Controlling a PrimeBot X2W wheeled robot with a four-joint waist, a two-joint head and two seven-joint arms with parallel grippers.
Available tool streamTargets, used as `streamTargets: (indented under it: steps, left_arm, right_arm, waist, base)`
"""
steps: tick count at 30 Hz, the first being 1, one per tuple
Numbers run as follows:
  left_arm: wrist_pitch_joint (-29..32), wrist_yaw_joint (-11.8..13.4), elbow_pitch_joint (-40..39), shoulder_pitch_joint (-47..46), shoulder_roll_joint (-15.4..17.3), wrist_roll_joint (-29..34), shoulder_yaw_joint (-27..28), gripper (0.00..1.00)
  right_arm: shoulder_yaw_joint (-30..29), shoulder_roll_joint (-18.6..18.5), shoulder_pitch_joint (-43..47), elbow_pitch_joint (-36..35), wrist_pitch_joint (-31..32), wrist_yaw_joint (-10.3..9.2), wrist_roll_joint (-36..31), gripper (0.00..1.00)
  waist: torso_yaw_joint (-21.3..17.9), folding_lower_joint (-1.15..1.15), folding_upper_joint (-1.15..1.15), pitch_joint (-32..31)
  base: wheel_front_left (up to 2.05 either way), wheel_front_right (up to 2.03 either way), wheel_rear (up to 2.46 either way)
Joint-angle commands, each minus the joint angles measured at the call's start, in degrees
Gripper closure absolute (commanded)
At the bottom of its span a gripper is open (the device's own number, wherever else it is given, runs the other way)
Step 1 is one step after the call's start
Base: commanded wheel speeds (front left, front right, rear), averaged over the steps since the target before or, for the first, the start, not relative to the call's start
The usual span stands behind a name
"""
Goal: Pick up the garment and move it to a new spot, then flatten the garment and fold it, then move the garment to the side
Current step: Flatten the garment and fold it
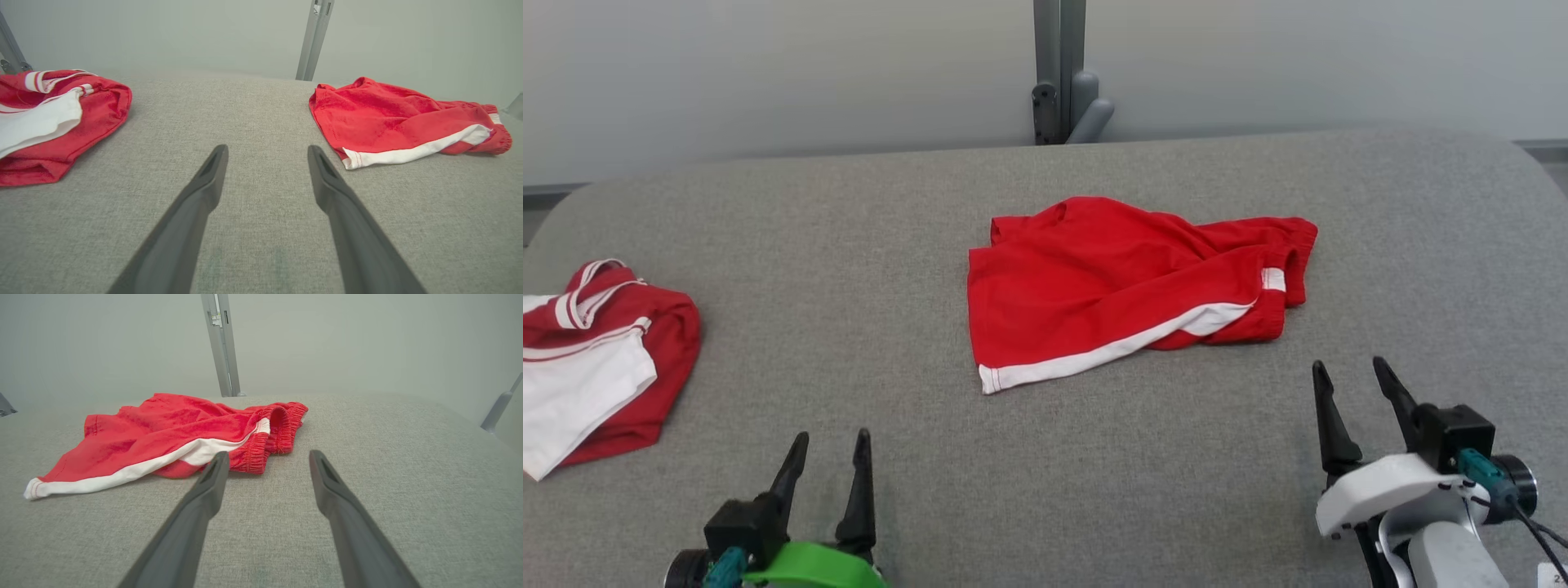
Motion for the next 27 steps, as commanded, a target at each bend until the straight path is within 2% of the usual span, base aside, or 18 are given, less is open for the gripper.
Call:
streamTargets:
  steps: [1, 14, 19, 27]
  left_arm:
    - [0.0, -0.1, -0.1, -1.8, 0.2, -0.7, -0.5, 0.00]
    - [0.0, -0.5, 2.3, -16.6, 0.2, -5.4, -10.2, 0.00]
    - [0.0, -0.5, 4.3, -19.2, 0.2, -7.7, -14.0, 0.00]
    - [0.0, -0.5, 5.8, -19.4, 0.2, -9.4, -15.7, 0.00]
  right_arm:
    - [0.0, -0.1, -1.2, -0.4, 0.0, -0.08, -0.5, 0.00]
    - [1.5, -0.1, -11.1, -2.1, 0.0, -0.08, 0.6, 0.00]
    - [2.0, -0.1, -12.6, -2.1, 0.0, -0.08, 0.4, 0.00]
    - [1.4, -0.1, -12.6, -2.4, 0.0, -0.08, 0.5, 0.00]
  waist:
    - [0.2, 0.00, 0.07, 4.2]
    - [-0.8, 0.00, 0.07, 18.0]
    - [-1.3, 0.00, 0.07, 20.0]
    - [-2.1, 0.00, 0.07, 21.0]
  base:
    - [0.00, 0.00, 0.00]
    - [0.00, 0.00, 0.00]
    - [0.00, 0.00, 0.00]
    - [0.00, 0.00, 0.00]
